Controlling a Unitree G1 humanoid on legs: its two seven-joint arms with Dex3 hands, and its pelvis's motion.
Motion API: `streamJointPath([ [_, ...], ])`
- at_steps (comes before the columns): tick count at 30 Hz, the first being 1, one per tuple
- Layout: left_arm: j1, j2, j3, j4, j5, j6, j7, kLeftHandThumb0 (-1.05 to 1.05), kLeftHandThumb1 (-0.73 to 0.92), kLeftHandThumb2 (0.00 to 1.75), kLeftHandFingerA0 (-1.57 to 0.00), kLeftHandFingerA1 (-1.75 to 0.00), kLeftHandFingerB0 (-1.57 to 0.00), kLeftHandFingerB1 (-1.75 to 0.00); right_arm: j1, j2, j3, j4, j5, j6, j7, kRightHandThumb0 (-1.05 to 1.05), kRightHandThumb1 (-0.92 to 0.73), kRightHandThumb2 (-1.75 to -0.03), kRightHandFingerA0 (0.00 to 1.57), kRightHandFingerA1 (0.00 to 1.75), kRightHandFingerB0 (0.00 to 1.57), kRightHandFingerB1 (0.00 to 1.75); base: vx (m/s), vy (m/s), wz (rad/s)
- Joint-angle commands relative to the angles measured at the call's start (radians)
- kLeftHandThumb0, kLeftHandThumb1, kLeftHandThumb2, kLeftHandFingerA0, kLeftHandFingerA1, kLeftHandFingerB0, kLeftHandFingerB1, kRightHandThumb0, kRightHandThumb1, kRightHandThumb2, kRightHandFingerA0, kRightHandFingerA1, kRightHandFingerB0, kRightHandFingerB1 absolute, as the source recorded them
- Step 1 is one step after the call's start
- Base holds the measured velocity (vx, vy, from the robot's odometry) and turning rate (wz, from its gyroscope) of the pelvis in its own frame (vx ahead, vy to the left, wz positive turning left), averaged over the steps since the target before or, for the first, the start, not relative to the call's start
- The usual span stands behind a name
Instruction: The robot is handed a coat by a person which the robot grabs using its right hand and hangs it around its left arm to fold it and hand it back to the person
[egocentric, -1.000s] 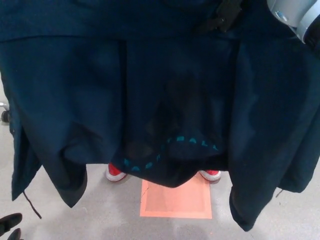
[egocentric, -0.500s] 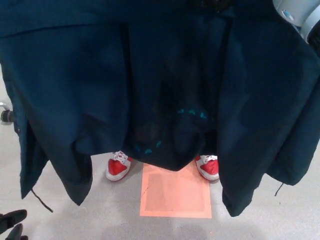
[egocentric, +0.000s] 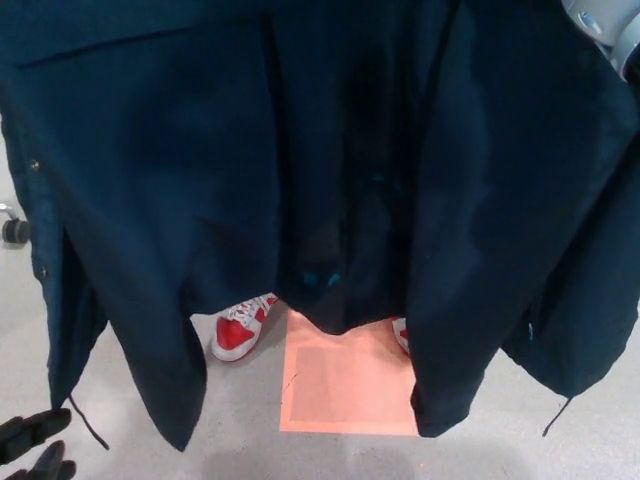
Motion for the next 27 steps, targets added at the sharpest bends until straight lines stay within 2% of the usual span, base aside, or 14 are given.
streamJointPath([
  [1,0.077,-0.019,0.044,-0.157,-0.138,0.018,-0.151,-0.67,0.78,0.64,-0.38,-0.39,-0.27,-0.34,-0.206,0.046,-0.154,0.151,-0.088,-0.140,-0.697,-0.38,-0.90,-0.67,0.92,1.74,0.70,1.49,0.00,0.000,0.00],
  [4,0.086,-0.029,0.051,-0.195,-0.173,0.035,-0.207,-0.63,0.84,0.64,-0.35,-0.40,-0.24,-0.35,-0.260,0.056,-0.180,0.171,-0.072,-0.152,-0.701,-0.40,-0.83,-0.72,0.90,1.69,0.75,1.42,0.00,0.000,0.00],
  [5,0.090,-0.032,0.057,-0.210,-0.189,0.056,-0.221,-0.61,0.84,0.64,-0.34,-0.40,-0.24,-0.35,-0.267,0.061,-0.184,0.175,-0.072,-0.155,-0.711,-0.35,-0.84,-0.70,0.91,1.62,0.69,1.31,0.00,0.000,0.00],
  [7,0.100,-0.037,0.057,-0.234,-0.192,0.066,-0.216,-0.62,0.83,0.64,-0.36,-0.40,-0.26,-0.35,-0.273,0.066,-0.193,0.179,-0.068,-0.169,-0.726,-0.33,-0.86,-0.65,0.92,1.62,0.69,1.33,0.00,0.000,0.00],
  [8,0.109,-0.043,0.055,-0.257,-0.196,0.078,-0.211,-0.63,0.82,0.64,-0.36,-0.39,-0.26,-0.35,-0.282,0.072,-0.194,0.182,-0.065,-0.162,-0.716,-0.35,-0.85,-0.66,0.92,1.69,0.71,1.42,0.00,0.000,0.00],
  [12,0.132,-0.048,0.050,-0.304,-0.205,0.092,-0.226,-0.64,0.83,0.64,-0.33,-0.39,-0.24,-0.35,-0.301,0.081,-0.197,0.193,-0.065,-0.158,-0.686,-0.36,-0.85,-0.65,0.95,1.67,0.77,1.41,0.00,0.000,0.00],
  [13,0.141,-0.052,0.049,-0.318,-0.209,0.092,-0.231,-0.63,0.83,0.64,-0.33,-0.40,-0.25,-0.35,-0.306,0.084,-0.194,0.196,-0.069,-0.158,-0.684,-0.36,-0.83,-0.71,0.94,1.68,0.79,1.39,0.00,0.000,0.00],
  [14,0.147,-0.052,0.048,-0.326,-0.211,0.090,-0.240,-0.63,0.83,0.64,-0.32,-0.40,-0.24,-0.35,-0.310,0.087,-0.193,0.201,-0.073,-0.163,-0.689,-0.36,-0.85,-0.65,0.96,1.66,0.79,1.38,0.00,0.000,0.00],
  [17,0.150,-0.049,0.048,-0.338,-0.216,0.104,-0.250,-0.64,0.83,0.64,-0.32,-0.40,-0.25,-0.35,-0.317,0.091,-0.197,0.211,-0.076,-0.172,-0.698,-0.35,-0.85,-0.65,0.94,1.68,0.76,1.37,0.00,0.000,0.00],
  [19,0.152,-0.044,0.044,-0.362,-0.221,0.126,-0.260,-0.63,0.82,0.64,-0.31,-0.39,-0.26,-0.36,-0.333,0.091,-0.199,0.220,-0.081,-0.171,-0.708,-0.36,-0.81,-0.69,0.92,1.74,0.74,1.45,0.00,0.000,0.00],
  [20,0.153,-0.038,0.042,-0.369,-0.230,0.136,-0.283,-0.64,0.81,0.63,-0.35,-0.40,-0.30,-0.37,-0.342,0.090,-0.199,0.225,-0.087,-0.172,-0.708,-0.34,-0.85,-0.65,0.90,1.75,0.70,1.48,0.00,0.000,0.00],
  [23,0.160,-0.028,0.039,-0.385,-0.245,0.154,-0.319,-0.63,0.82,0.64,-0.35,-0.40,-0.31,-0.37,-0.357,0.091,-0.203,0.234,-0.091,-0.178,-0.705,-0.34,-0.84,-0.65,0.90,1.75,0.70,1.49,0.00,0.000,0.00],
  [24,0.164,-0.025,0.036,-0.403,-0.260,0.182,-0.340,-0.68,0.67,1.01,-0.34,-0.54,-0.24,-0.48,-0.366,0.092,-0.202,0.239,-0.095,-0.177,-0.711,-0.35,-0.84,-0.65,0.90,1.73,0.70,1.44,0.00,0.000,0.00],
  [27,0.172,-0.006,0.020,-0.446,-0.280,0.232,-0.399,-0.70,0.68,1.01,-0.32,-0.54,-0.22,-0.48,-0.387,0.095,-0.203,0.251,-0.102,-0.178,-0.720,-0.34,-0.84,-0.65,0.90,1.73,0.70,1.45,0.00,0.000,0.00],
])
